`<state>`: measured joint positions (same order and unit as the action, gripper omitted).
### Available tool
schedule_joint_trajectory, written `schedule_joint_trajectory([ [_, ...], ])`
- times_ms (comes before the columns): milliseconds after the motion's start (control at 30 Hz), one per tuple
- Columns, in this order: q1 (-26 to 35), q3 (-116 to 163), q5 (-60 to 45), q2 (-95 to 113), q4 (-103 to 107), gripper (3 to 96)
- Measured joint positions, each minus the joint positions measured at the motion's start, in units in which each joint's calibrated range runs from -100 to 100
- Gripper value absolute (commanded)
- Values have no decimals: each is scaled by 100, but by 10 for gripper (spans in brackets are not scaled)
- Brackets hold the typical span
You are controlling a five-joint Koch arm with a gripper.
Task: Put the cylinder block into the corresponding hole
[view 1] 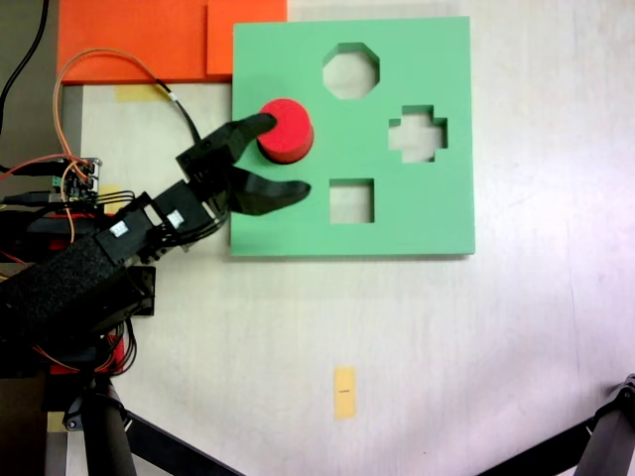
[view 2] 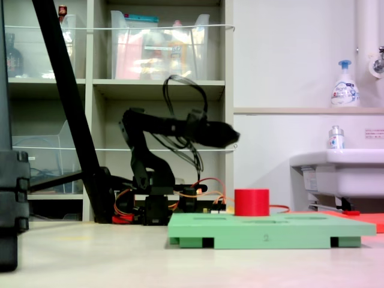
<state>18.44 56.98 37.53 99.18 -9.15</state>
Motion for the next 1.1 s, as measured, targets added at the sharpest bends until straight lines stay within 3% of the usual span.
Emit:
schedule_joint_trajectory([
  [200, -991, -666, -2037, 0, 235, 470],
  [367, -1656, 833, -2886, 0, 333, 470],
  [667, -1582, 4145, -3248, 27, 206, 470],
  [1100, -1426, 4165, -3248, 27, 206, 493],
])
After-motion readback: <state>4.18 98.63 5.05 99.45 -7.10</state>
